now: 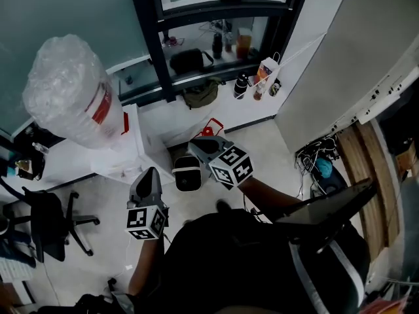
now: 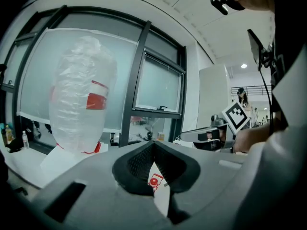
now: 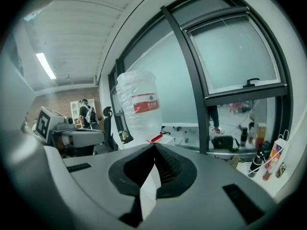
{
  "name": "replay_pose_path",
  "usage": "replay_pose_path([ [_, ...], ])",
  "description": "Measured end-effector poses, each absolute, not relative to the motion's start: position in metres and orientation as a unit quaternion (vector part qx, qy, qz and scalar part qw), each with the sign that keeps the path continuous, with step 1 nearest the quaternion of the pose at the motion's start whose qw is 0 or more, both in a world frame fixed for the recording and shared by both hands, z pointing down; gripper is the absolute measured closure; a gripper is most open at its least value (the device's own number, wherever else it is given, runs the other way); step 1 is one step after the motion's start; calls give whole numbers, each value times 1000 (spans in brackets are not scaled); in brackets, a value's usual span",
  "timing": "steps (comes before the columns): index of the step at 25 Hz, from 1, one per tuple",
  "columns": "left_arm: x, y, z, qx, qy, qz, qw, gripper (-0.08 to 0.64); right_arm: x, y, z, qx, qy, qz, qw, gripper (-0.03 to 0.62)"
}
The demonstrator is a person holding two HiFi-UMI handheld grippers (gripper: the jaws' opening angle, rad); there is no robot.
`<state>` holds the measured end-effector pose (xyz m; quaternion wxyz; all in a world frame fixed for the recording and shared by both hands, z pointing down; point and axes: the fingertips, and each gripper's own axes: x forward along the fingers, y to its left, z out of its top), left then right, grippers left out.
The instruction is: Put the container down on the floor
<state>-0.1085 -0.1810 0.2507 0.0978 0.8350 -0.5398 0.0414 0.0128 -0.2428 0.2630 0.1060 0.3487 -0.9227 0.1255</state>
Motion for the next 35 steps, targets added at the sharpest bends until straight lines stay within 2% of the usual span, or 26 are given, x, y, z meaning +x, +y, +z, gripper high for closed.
replay_pose_path([
  [3,-108,-180,243,840,-534,45,80,549,9,-243,261,350,-922,122,107,583],
  [9,-111,-185,238,829,-548,29,107,549,11,-246,249,354,-923,104,105,584],
  [35,-106,-186,240,828,-549,18,115,549,26,-244,240,368,-920,95,100,584],
])
